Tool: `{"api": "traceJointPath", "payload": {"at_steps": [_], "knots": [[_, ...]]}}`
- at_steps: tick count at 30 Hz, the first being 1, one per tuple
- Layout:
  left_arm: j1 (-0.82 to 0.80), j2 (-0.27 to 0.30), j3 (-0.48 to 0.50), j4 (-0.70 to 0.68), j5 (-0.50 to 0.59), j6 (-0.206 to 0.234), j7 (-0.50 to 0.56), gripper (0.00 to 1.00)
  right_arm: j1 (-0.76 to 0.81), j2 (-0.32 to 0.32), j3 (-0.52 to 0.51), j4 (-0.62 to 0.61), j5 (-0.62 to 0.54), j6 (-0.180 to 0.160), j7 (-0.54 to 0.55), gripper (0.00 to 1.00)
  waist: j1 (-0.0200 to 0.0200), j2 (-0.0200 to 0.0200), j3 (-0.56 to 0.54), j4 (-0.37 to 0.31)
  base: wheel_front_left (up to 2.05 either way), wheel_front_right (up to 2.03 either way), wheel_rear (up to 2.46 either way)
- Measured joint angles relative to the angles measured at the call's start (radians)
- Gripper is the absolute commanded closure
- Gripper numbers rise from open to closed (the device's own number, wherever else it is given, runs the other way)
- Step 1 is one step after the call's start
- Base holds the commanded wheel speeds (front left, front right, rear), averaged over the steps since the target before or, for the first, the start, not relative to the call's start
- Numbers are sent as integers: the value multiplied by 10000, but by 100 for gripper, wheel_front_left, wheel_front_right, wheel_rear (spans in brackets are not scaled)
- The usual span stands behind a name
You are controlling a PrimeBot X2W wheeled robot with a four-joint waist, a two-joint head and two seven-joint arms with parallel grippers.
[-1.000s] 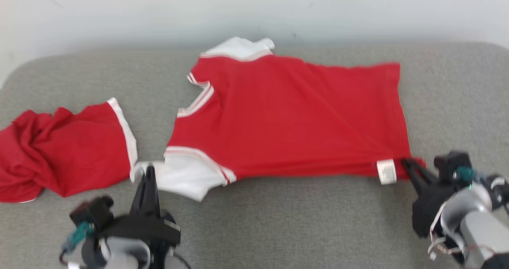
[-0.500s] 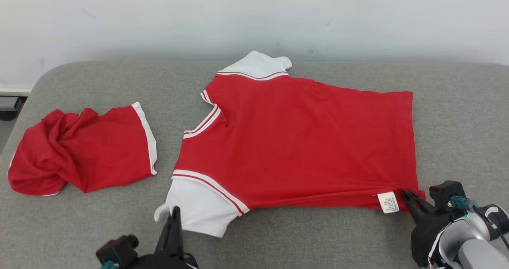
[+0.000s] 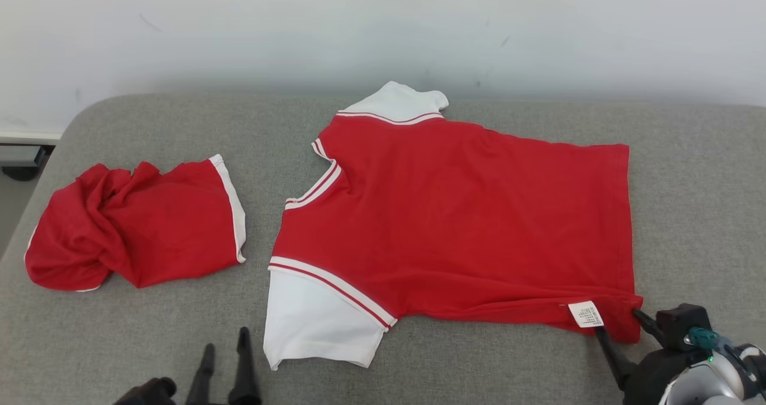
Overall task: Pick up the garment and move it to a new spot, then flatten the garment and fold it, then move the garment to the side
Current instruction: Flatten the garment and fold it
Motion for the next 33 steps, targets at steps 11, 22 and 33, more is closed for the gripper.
{"api": "traceJointPath", "payload": {"at_steps": [11,22,33], "knots": [[-36,1137,752,-894,1505,2,0,0,445,715,-905,-1893,606,-802,-1231,0,-1,-1,-509,-303,0,0,0],[-44,2092,46,-1450,3051,2,163,0,886,2247,-1626,-2615,2255,-1156,-1739,0,0,0,-1120,-1073,0,0,0],[585,2207,8,-1685,2987,10,1547,0,1290,2205,-1799,-2918,2393,-1392,-1630,0,-1,-1,-1291,-1211,0,0,0]]}}
